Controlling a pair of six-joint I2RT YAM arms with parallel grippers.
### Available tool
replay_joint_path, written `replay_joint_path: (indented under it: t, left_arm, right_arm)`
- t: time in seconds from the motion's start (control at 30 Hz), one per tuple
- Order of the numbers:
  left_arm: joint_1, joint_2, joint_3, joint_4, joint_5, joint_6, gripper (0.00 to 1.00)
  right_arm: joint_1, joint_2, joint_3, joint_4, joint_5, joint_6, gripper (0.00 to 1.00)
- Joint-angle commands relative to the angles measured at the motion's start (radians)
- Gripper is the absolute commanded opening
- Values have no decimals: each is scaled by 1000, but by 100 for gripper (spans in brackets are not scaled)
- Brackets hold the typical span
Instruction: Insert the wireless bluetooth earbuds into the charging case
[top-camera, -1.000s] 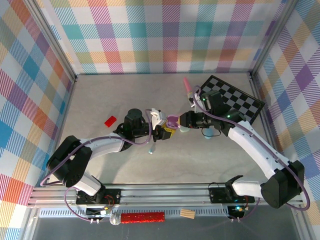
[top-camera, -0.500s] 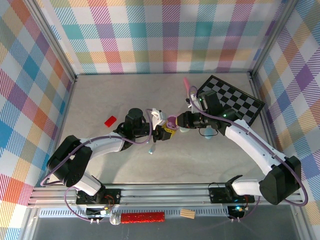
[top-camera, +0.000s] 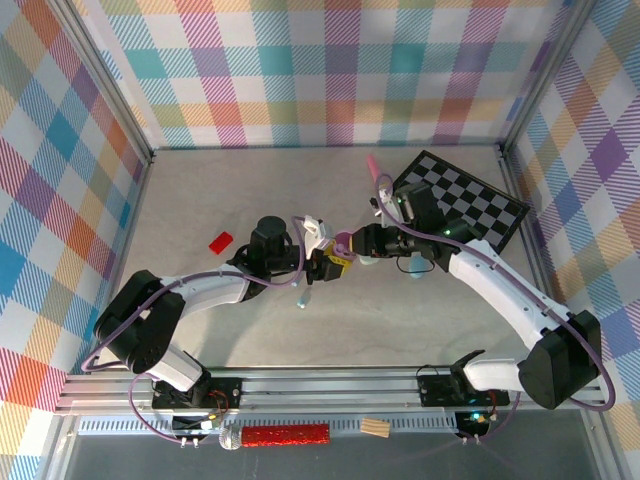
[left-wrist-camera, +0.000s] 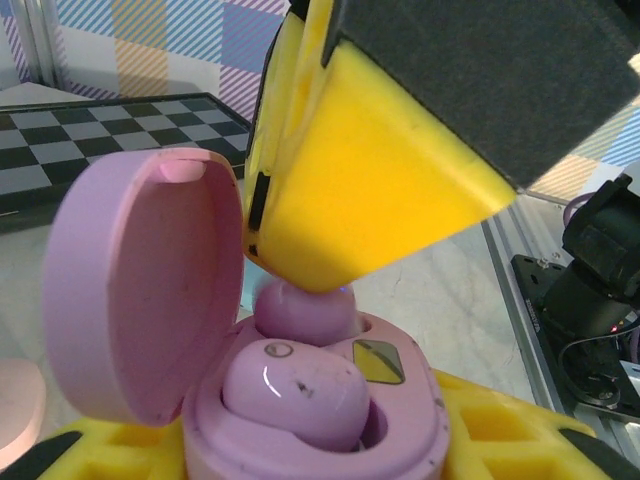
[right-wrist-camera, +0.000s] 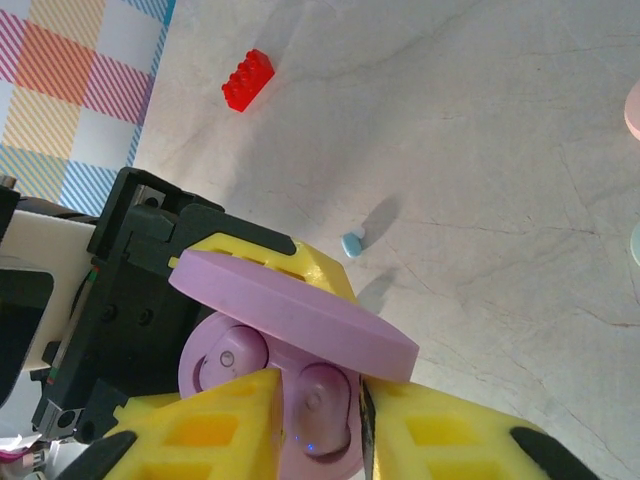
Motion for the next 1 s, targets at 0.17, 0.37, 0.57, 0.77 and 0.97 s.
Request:
replay_joint_path:
  t: [0.17,0.37,0.57,0.77,0.97]
  left_arm:
    - [-14,1,37,73,59,-10,40]
    - [-14,0,29,81,59,-7,40]
    - [-14,-8,20,83,60,12,40]
    - [-14,-22,5,103,104,41,40]
    - [-13,-34,5,94,83,40,40]
  right_arm:
    - [8,-58,-7,21,33,-38,41]
    - [8,-133,-6,32,43,-61,54]
    - [7,-147,33,49,65,-71,61]
    - [7,-32,110,39,-24,-102,71]
    - [7,-10,114,-3,-116,-164,69]
